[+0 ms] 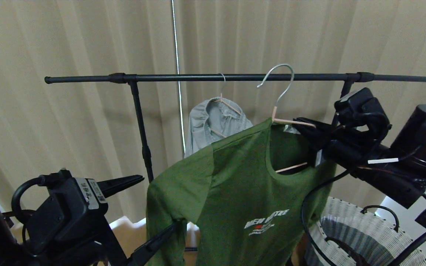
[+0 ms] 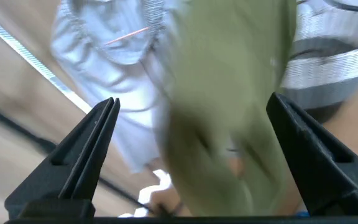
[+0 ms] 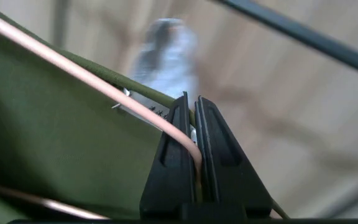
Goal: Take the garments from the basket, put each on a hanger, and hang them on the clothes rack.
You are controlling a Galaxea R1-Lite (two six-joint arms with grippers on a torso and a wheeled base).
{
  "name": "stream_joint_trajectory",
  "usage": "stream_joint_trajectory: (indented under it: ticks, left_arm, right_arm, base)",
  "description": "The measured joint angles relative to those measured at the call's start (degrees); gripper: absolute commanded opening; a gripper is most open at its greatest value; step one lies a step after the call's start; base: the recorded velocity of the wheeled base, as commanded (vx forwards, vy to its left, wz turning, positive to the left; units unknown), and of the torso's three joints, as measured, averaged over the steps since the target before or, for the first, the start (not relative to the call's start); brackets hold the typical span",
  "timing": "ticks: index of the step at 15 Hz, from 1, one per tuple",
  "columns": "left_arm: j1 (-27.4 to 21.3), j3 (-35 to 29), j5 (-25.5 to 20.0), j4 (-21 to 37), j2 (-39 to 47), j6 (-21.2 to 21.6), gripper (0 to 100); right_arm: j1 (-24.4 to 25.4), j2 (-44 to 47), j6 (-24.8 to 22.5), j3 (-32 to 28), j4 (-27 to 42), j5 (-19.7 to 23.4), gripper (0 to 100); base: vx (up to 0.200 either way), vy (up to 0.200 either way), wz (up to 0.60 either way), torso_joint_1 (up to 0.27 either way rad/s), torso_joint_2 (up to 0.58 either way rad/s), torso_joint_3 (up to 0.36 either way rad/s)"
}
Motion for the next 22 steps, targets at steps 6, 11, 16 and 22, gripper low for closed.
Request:
stream_joint_trajectory:
  ticks: [6, 11, 16, 22]
  left_arm:
    - [3.67, 4.41, -0.37, -0.13, 1.5, -0.27, 100]
    - [3.93, 5.13, -5.78, -0.27, 3.43, -2.6, 100]
    - [4.69, 3.4, -5.84, -3.91, 5.11, -6.58, 100]
    - [4.78, 0.5, -5.72, -5.85, 11.08, -5.57, 0]
  right_arm:
    - [-1.4, -5.24, 3.99, 9.16, -4.61, -3.58, 0]
    - [-1.41, -3.78, 7.39, 15.49, -16.7, -3.72, 0]
    - [-1.08, -1.57, 7.41, 17.03, -22.53, -3.89, 0]
    - [-1.05, -1.77, 7.39, 17.14, -22.97, -3.89, 0]
  base:
    - [0.0, 0.0, 0.0, 0.0, 0.0, 0.0]
    - [0.0, 0.0, 0.0, 0.0, 0.0, 0.0]
    - [0.0, 0.0, 0.0, 0.0, 0.0, 0.0]
    - [0.0, 0.0, 0.0, 0.0, 0.0, 0.0]
